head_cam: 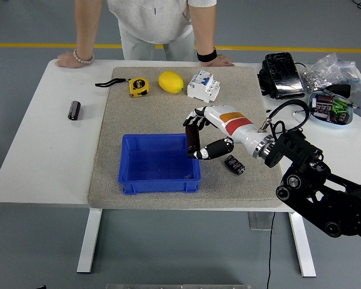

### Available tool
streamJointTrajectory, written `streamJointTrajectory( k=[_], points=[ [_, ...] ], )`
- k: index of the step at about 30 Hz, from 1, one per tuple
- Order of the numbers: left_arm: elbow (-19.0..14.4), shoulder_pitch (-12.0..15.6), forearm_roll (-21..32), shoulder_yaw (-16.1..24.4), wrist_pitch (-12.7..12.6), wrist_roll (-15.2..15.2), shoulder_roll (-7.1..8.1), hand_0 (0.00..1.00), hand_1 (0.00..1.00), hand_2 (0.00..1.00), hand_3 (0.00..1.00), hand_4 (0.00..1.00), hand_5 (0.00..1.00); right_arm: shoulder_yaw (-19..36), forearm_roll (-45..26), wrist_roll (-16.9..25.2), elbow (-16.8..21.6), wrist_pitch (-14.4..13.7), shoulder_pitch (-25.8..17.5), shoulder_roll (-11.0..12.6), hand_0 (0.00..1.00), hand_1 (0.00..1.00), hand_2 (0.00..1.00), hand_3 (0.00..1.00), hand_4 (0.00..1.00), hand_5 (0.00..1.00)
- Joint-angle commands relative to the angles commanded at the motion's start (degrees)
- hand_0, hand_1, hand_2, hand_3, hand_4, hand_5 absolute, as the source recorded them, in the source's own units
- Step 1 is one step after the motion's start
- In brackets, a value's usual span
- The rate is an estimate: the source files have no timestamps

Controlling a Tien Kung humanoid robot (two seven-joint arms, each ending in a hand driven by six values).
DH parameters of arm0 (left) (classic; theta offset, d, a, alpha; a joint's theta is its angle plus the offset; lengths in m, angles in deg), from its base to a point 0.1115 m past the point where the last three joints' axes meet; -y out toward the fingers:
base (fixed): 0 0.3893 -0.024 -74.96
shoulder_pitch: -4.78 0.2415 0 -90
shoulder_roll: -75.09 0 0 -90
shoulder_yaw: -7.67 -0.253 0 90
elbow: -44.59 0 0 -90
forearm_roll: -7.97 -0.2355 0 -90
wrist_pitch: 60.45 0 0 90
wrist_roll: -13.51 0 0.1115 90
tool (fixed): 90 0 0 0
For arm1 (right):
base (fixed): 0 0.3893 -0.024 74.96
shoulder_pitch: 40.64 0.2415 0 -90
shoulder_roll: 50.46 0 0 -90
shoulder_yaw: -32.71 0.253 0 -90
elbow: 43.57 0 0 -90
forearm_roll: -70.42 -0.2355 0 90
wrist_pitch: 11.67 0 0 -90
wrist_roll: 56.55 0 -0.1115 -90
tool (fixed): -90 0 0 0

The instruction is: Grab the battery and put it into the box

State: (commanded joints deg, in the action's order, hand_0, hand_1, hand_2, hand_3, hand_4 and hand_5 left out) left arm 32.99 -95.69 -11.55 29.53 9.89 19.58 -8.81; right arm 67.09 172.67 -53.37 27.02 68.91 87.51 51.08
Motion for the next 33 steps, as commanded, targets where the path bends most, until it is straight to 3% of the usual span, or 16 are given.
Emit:
streamJointTrajectory(
  k=[9, 10, 15, 16, 18, 22, 33],
  points=[
    [-0.1, -0.2, 1.9, -1.4, -0.6, -0.6, 0.09, 0.679, 0.609, 0.725, 0.646, 0.665, 0.503, -3.1, -0.7, -0.5, -3.1, 0.2, 3.0, -3.5, 0.604, 0.621, 0.635, 0.560, 0.883, 0.326],
    [-0.1, -0.2, 2.0, -1.5, -0.7, -0.6, 0.11, 0.675, 0.600, 0.722, 0.643, 0.664, 0.502, -3.5, -0.8, -0.5, -3.4, 0.3, 3.3, -3.9, 0.641, 0.672, 0.711, 0.622, 0.909, 0.347],
    [-0.2, -0.3, 2.6, -1.8, -1.3, -0.8, 0.13, 0.675, 0.600, 0.722, 0.643, 0.664, 0.502, -4.7, -1.0, -0.6, -4.3, 1.2, 4.0, -4.8, 0.641, 0.672, 0.711, 0.622, 0.909, 0.347],
    [-0.2, -0.3, 2.7, -1.9, -1.3, -0.9, 0.13, 0.675, 0.596, 0.720, 0.642, 0.664, 0.501, -4.7, -1.0, -0.6, -4.4, 1.3, 4.1, -4.8, 0.711, 0.713, 0.754, 0.690, 0.932, 0.362],
    [-0.3, -0.3, 3.0, -2.1, -1.5, -1.0, 0.10, 0.675, 0.596, 0.720, 0.642, 0.664, 0.501, -4.4, -0.6, -0.6, -4.3, 2.1, 4.0, -4.7, 0.711, 0.713, 0.754, 0.690, 0.932, 0.362],
    [-0.3, -0.2, 3.1, -2.1, -1.6, -1.0, 0.16, 0.675, 0.595, 0.719, 0.640, 0.662, 0.498, -3.4, 0.2, -1.0, -3.3, 2.9, 4.5, -3.0, 0.708, 0.709, 0.752, 0.709, 0.938, 0.366],
    [-0.1, 0.2, 2.7, -1.7, -1.5, -0.8, 0.36, 0.672, 0.593, 0.718, 0.637, 0.662, 0.498, -1.8, 10.6, 0.8, 4.5, 6.6, 6.5, 6.8, 0.696, 0.694, 0.732, 0.688, 0.936, 0.379]
  ],
)
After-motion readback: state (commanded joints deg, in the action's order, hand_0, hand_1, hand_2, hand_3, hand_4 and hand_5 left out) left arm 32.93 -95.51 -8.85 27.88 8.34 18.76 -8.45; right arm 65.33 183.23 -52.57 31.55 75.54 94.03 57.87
